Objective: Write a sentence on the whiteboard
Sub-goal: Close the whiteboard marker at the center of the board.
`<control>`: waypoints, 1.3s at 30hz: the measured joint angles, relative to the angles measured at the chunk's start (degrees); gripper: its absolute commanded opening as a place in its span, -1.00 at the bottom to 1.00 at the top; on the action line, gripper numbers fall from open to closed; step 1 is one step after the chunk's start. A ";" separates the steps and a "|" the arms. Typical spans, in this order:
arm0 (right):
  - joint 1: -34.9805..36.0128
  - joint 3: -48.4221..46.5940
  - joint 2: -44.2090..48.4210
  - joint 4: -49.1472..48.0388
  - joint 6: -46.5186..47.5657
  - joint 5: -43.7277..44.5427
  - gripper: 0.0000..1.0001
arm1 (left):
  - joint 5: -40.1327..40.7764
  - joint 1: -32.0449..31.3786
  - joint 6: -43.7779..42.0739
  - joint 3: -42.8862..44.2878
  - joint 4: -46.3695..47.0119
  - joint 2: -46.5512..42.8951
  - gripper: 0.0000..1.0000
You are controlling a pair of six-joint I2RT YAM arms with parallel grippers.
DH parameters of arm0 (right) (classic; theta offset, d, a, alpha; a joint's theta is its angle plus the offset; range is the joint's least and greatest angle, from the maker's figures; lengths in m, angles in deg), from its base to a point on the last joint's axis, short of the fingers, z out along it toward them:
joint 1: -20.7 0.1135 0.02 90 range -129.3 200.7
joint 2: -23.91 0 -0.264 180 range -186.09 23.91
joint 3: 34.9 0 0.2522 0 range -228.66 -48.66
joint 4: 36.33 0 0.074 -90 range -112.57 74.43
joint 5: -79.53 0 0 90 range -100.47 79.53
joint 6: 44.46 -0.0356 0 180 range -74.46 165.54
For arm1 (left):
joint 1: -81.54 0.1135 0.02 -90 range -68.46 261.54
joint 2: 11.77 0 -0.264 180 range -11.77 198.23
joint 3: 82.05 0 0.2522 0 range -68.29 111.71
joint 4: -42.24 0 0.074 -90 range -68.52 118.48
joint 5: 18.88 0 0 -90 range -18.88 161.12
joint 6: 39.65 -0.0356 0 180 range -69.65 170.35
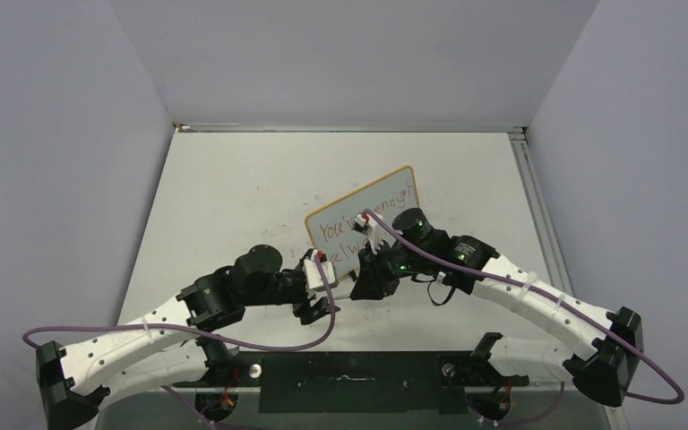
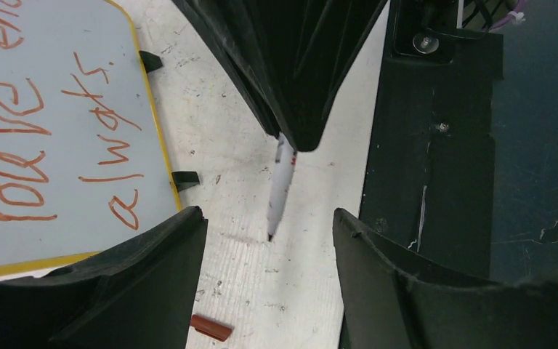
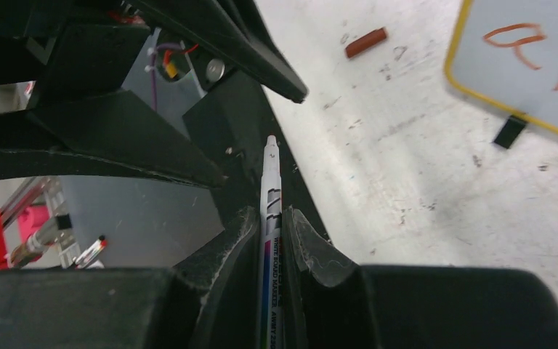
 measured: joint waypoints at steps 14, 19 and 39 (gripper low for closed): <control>0.00 -2.32 -3.19 3.76 2.86 -9.25 -0.89 | -1.57 -2.91 -1.20 0.00 1.16 4.20 -0.31; -0.09 -2.34 -3.28 3.61 3.34 -9.40 -0.89 | -3.89 -3.15 -0.04 0.00 1.73 5.62 -0.95; -5.27 9.38 12.02 -11.32 -9.38 1.90 0.75 | 0.94 -0.26 21.62 -5.01 13.64 3.74 -1.00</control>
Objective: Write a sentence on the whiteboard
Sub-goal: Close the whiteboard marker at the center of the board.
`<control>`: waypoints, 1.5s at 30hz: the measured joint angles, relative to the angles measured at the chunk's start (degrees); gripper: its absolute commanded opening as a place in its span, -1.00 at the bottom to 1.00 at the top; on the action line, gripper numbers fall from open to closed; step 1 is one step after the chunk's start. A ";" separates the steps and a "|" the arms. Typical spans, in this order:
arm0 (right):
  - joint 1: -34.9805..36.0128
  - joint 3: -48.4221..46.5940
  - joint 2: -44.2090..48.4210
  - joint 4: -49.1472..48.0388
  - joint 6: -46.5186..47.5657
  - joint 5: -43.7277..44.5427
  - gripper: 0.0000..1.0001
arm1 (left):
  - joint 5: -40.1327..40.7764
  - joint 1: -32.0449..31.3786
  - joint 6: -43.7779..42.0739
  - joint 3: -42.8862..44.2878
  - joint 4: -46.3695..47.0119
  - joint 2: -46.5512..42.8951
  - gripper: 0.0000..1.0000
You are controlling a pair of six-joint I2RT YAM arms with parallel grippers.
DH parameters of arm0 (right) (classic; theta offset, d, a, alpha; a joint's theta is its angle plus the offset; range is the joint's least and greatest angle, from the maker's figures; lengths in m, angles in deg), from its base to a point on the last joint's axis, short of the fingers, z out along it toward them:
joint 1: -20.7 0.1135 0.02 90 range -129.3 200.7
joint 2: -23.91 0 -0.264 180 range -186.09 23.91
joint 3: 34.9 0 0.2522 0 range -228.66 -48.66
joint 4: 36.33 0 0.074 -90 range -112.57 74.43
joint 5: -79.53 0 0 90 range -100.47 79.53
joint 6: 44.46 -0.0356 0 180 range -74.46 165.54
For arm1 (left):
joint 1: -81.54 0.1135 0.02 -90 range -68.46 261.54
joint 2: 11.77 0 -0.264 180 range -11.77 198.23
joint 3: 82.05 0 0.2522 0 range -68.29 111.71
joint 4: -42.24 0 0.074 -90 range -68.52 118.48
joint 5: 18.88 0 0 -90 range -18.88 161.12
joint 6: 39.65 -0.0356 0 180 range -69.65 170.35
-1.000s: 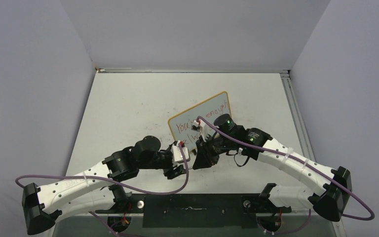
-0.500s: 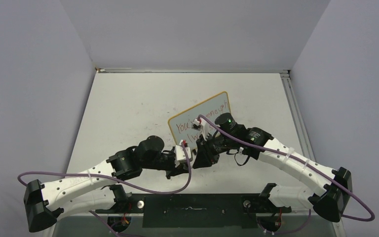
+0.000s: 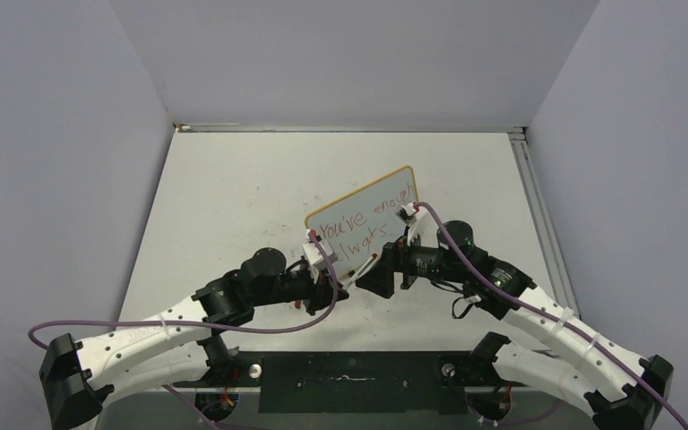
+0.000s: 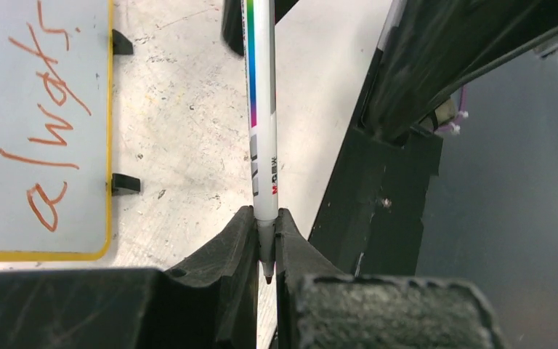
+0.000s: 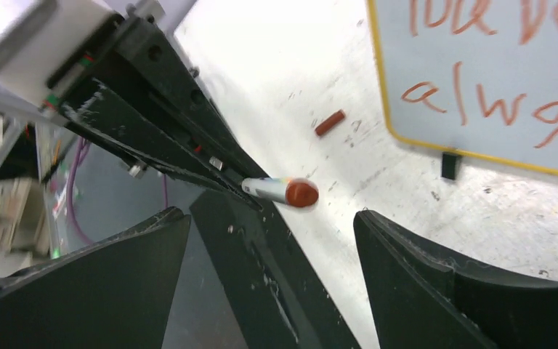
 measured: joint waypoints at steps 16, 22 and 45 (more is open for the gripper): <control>0.31 18.75 8.90 -27.52 -20.81 15.91 0.18 | 0.81 0.63 15.17 -9.35 18.99 -0.50 -1.00; 2.03 20.98 6.51 -35.08 -25.55 16.57 -0.22 | 0.79 0.83 16.79 -9.68 19.58 0.00 -1.00; 5.70 21.94 15.19 -33.73 -7.28 40.35 -0.89 | 14.05 6.49 22.64 -8.44 -0.44 -4.94 -0.12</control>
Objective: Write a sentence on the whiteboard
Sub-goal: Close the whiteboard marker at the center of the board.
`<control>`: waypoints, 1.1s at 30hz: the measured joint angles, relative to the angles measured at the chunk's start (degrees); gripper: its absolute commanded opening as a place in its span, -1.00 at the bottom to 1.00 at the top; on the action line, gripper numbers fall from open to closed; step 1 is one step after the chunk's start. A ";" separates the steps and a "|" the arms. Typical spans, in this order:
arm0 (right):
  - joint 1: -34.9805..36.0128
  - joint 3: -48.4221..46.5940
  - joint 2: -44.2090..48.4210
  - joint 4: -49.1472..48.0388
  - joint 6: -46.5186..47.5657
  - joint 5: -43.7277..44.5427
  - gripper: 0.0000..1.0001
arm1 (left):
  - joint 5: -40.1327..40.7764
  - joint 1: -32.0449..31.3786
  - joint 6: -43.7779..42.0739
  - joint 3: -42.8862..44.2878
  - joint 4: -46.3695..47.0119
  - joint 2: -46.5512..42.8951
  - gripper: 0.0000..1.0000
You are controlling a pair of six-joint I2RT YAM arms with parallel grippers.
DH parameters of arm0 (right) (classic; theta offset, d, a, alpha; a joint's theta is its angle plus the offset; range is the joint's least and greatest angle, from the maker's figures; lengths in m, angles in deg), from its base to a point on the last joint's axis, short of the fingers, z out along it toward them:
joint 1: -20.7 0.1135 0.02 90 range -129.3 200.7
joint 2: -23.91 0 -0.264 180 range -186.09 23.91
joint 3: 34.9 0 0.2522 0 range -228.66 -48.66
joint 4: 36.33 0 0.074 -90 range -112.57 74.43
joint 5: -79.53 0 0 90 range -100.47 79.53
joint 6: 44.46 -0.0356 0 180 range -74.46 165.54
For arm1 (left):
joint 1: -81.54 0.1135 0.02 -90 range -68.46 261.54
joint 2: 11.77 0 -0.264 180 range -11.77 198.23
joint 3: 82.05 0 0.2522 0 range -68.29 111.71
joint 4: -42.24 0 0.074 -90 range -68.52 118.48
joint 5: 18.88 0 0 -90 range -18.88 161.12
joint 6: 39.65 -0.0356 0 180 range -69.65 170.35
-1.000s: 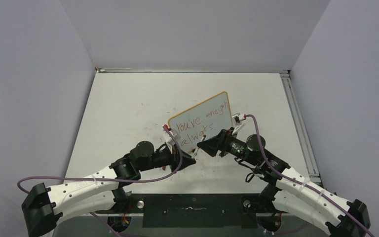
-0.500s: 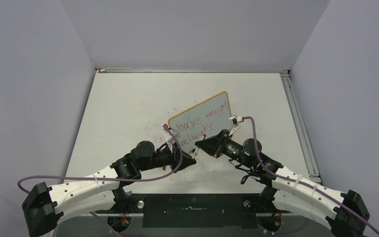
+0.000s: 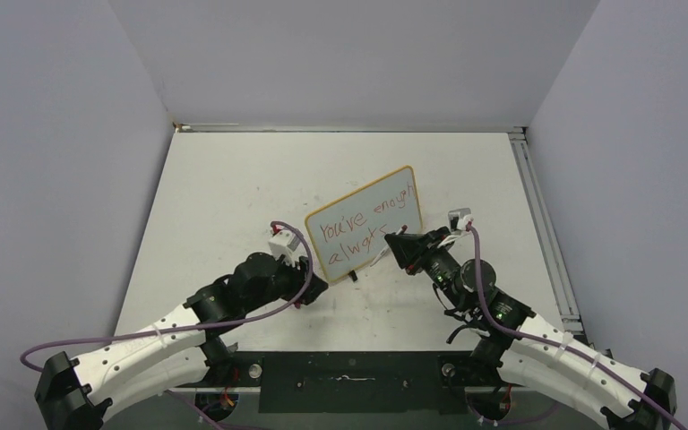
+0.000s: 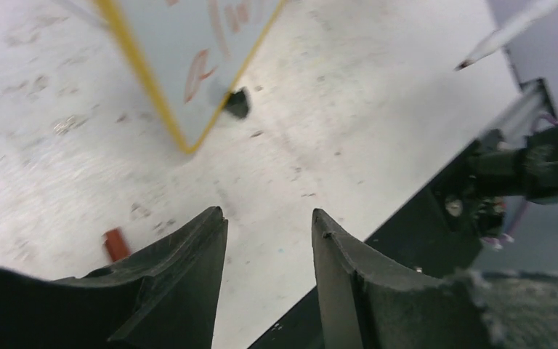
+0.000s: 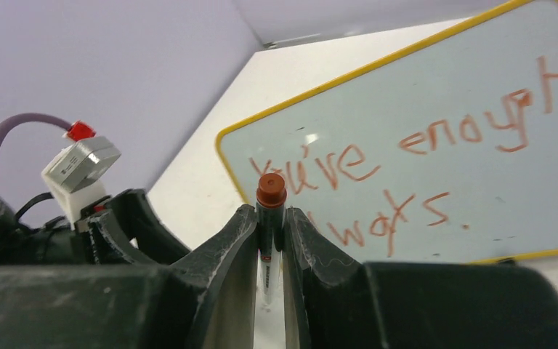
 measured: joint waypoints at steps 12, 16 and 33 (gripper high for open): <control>0.00 -1.86 -2.10 3.34 10.75 7.37 -0.89 | 16.04 0.00 6.93 0.50 -20.87 6.58 -0.27; 0.00 -1.86 -2.10 3.74 11.85 7.80 -0.89 | 18.84 -0.09 7.21 0.52 -22.64 12.44 -0.33; 0.00 -1.79 -0.13 4.57 12.92 8.66 -0.89 | 20.39 -1.53 6.12 1.79 -18.99 21.33 -0.32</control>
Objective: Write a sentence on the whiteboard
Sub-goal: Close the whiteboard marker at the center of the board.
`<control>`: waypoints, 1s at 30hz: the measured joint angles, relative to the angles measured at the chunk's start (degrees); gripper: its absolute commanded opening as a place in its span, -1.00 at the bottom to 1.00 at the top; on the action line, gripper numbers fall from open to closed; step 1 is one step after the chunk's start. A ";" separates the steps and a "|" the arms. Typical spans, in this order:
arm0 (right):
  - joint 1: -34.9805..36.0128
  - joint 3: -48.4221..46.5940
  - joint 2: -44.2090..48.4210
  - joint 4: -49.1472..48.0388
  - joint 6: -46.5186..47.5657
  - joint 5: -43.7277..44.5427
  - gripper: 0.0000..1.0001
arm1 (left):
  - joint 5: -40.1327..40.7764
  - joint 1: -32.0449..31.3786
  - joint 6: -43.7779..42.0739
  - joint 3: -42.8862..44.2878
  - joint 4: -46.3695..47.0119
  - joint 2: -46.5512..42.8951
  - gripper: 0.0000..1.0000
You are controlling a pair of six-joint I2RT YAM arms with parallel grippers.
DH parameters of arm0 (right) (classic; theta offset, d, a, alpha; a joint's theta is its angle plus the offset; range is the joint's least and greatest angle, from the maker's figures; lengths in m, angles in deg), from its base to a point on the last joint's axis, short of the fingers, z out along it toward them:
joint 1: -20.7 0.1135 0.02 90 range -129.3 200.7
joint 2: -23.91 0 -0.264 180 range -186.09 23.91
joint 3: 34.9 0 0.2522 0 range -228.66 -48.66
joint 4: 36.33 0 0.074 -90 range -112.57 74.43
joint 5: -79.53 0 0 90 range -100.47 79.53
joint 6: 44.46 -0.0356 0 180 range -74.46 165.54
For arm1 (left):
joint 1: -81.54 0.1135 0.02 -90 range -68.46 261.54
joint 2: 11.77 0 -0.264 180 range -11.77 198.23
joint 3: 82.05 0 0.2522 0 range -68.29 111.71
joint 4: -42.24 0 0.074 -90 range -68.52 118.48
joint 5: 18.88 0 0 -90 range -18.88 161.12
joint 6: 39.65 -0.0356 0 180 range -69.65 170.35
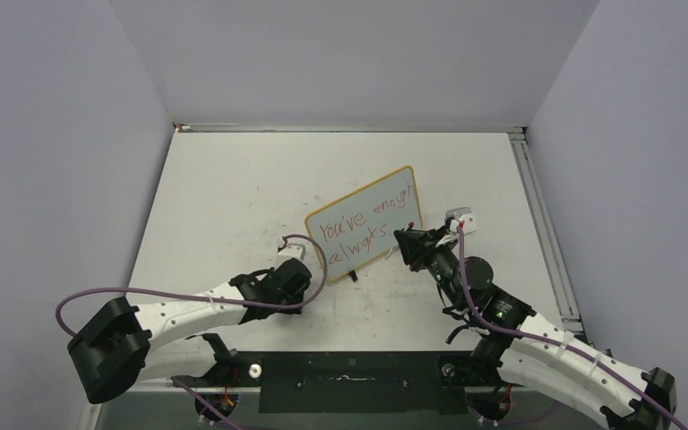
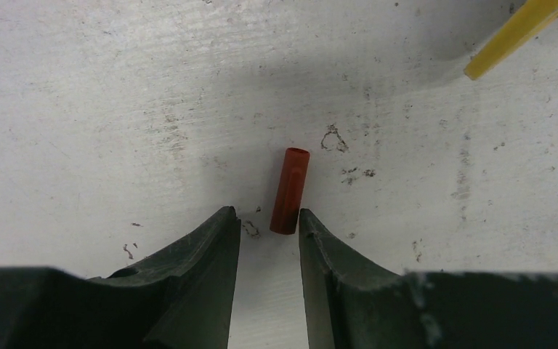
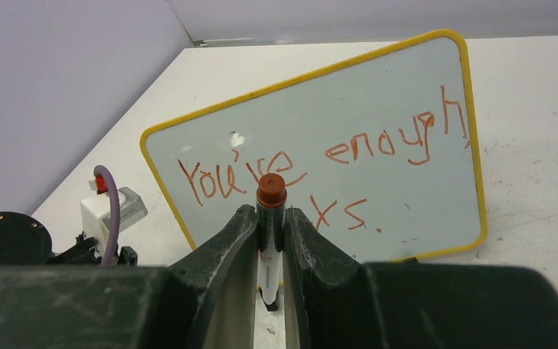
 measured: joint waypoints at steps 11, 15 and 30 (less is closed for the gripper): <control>0.00 0.52 -0.26 0.22 -0.02 0.00 -0.89 | 0.68 -1.44 -0.26 2.36 1.05 5.14 -0.58; 0.00 0.74 -0.26 0.52 -0.04 0.00 -0.89 | 0.98 -1.55 -0.63 2.62 1.09 5.75 -0.95; 0.00 0.74 -2.14 0.81 -7.10 -2.38 -0.89 | 1.90 -10.45 -1.22 -7.43 11.32 -11.19 -1.00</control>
